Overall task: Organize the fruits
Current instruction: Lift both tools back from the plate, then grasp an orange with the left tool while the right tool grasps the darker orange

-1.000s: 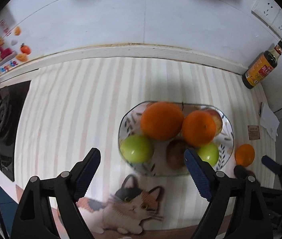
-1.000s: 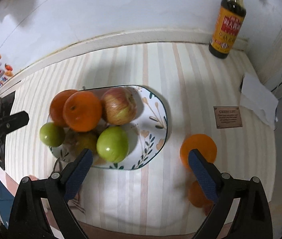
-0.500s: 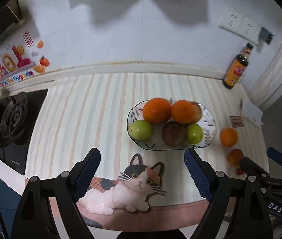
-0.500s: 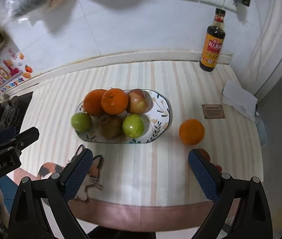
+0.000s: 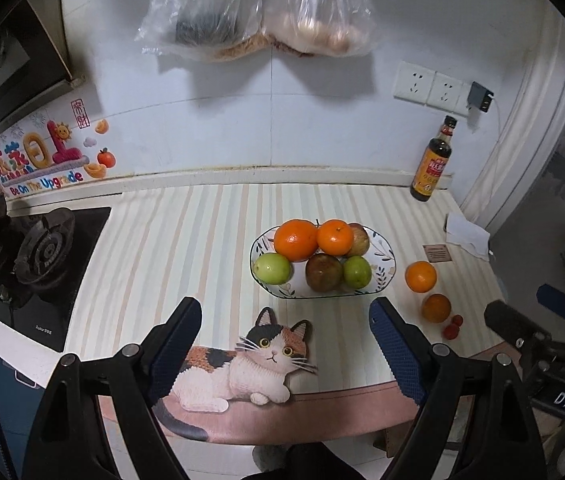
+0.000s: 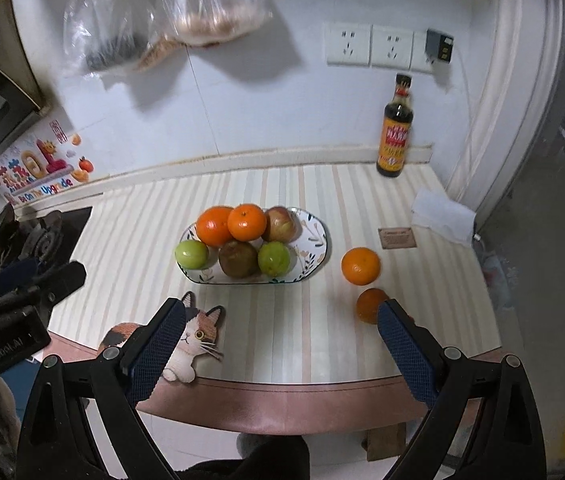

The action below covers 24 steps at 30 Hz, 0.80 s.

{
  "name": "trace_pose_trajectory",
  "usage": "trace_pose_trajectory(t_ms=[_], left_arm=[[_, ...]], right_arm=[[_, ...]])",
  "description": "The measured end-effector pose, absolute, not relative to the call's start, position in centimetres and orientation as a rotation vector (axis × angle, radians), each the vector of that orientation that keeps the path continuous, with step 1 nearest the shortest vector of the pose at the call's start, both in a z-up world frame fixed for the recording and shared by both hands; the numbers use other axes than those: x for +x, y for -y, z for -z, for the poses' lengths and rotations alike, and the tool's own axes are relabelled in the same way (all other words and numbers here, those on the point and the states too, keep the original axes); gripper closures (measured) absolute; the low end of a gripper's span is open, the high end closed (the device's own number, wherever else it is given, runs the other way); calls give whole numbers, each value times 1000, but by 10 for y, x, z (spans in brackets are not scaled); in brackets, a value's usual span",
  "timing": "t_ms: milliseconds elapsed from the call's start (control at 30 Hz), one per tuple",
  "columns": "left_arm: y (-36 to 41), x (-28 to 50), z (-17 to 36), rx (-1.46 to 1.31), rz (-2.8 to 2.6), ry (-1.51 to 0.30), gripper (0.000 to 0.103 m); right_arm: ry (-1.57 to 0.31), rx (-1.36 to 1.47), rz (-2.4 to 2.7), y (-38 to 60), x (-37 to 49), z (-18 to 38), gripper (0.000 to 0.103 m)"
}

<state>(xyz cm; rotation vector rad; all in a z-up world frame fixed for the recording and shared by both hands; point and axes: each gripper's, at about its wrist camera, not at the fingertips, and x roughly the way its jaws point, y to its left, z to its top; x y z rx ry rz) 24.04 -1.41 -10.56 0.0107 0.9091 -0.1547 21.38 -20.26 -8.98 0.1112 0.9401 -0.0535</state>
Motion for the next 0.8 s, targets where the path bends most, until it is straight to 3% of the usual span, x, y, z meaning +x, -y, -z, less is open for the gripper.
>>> trace_pose_trajectory(t_ms=[333, 367, 400, 500, 800], left_arm=[[4, 223, 100, -13, 206, -906, 17], [6, 223, 101, -2, 212, -908, 5], [8, 224, 102, 9, 215, -912, 0], [14, 227, 104, 11, 215, -913, 0], [67, 265, 144, 61, 200, -1020, 0]], right_arm=[[-909, 153, 31, 187, 185, 70, 5], [-906, 187, 7, 189, 185, 70, 5], [-905, 223, -8, 194, 186, 71, 4], [-908, 277, -10, 211, 191, 74, 4], [-1044, 362, 176, 307, 217, 144, 4]])
